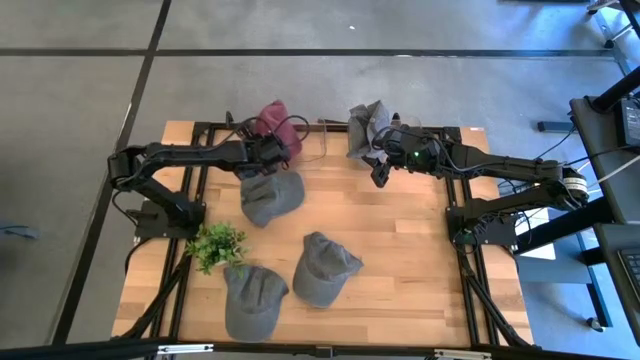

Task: Pick & Place hat
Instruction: Put the red cap into the left transparent bin

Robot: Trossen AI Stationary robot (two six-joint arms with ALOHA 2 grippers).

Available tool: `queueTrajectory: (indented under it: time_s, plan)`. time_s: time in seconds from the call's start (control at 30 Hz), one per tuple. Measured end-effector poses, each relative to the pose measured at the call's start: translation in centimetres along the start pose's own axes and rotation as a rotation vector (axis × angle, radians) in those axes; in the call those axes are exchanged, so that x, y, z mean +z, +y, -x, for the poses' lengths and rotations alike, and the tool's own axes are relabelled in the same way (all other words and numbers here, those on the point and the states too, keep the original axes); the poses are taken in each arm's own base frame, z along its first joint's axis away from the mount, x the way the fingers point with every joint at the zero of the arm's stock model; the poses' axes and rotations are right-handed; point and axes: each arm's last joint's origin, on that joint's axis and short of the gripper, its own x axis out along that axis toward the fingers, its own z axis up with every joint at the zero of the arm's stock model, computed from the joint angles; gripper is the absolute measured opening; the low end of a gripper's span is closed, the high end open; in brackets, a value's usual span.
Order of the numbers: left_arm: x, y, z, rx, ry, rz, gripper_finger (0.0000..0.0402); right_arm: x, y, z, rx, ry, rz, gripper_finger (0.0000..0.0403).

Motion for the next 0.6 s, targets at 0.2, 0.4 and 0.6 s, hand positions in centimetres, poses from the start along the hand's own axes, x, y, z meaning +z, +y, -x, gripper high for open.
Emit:
queueTrajectory:
  time_s: [0.2, 0.4, 0.6]
  plan:
    - [-0.02, -0.6, 0.39, -0.106, -0.008, 0.044, 0.0037, 0.0, 0.0, 0.0, 0.0, 0.0, 0.0, 0.0273]
    - [-0.46, -0.77, 0.57, -0.123, 0.026, 0.083, 0.0075, 0.0, 0.0, 0.0, 0.001, 0.0, 0.0, 0.0273]
    - [-0.98, -0.9, 0.65, -0.16, 0.069, 0.085, 0.0118, 0.0, 0.0, 0.0, 0.001, 0.0, 0.0, 0.0273]
